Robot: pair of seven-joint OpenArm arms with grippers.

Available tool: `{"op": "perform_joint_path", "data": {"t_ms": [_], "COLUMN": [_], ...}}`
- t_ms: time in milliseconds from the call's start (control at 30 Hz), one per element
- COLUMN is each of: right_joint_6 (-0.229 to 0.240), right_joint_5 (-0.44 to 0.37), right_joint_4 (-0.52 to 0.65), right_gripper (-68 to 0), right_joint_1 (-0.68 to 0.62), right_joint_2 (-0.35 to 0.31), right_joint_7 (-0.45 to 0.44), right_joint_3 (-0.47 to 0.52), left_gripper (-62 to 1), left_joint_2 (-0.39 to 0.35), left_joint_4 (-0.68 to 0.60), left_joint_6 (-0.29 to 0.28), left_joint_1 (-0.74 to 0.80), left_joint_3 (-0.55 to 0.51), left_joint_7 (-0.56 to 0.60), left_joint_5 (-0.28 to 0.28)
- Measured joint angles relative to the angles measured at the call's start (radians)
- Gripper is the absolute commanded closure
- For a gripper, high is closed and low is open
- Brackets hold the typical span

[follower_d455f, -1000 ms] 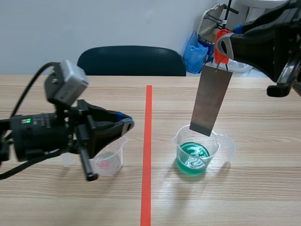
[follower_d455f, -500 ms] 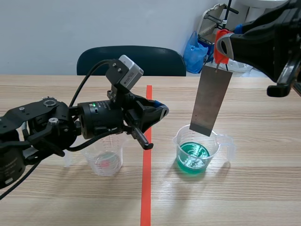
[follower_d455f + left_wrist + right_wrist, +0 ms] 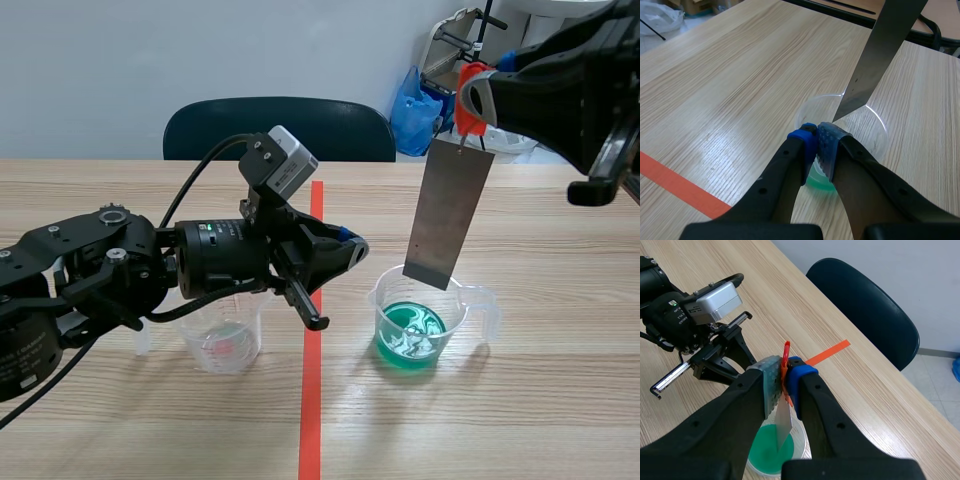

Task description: Do the redox reaction experiment

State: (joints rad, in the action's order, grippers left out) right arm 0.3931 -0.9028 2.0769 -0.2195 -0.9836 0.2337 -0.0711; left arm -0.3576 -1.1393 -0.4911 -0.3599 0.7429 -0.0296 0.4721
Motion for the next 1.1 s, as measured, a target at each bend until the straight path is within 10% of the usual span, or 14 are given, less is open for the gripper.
{"op": "perform_joint_path", "data": {"t_ms": [600, 833, 1100], "right_joint_6": [0.000, 0.000, 0.000], "right_joint_5": [0.000, 0.000, 0.000], "right_joint_4": [0.000, 0.000, 0.000], "right_gripper": [-0.6, -0.6, -0.6], "right_joint_1": [0.000, 0.000, 0.000], "right_joint_2": [0.000, 0.000, 0.000], "right_joint_7": [0.000, 0.003, 0.003], "right_joint_3": [0.000, 0.000, 0.000], "left_gripper": [-2.6, -2.6, -2.6], "left_joint_2": [-0.023, -0.257, -0.572], "left_joint_4": [-0.002, -0.077, -0.192], "left_joint_6": [0.000, 0.000, -0.027], "left_joint_1": [0.000, 0.107, 0.532], "left_joint_3": [0.000, -0.084, -0.433], "left_joint_7": [-0.003, 0.053, 0.266], "left_joint_5": [0.000, 0.072, 0.131]}}
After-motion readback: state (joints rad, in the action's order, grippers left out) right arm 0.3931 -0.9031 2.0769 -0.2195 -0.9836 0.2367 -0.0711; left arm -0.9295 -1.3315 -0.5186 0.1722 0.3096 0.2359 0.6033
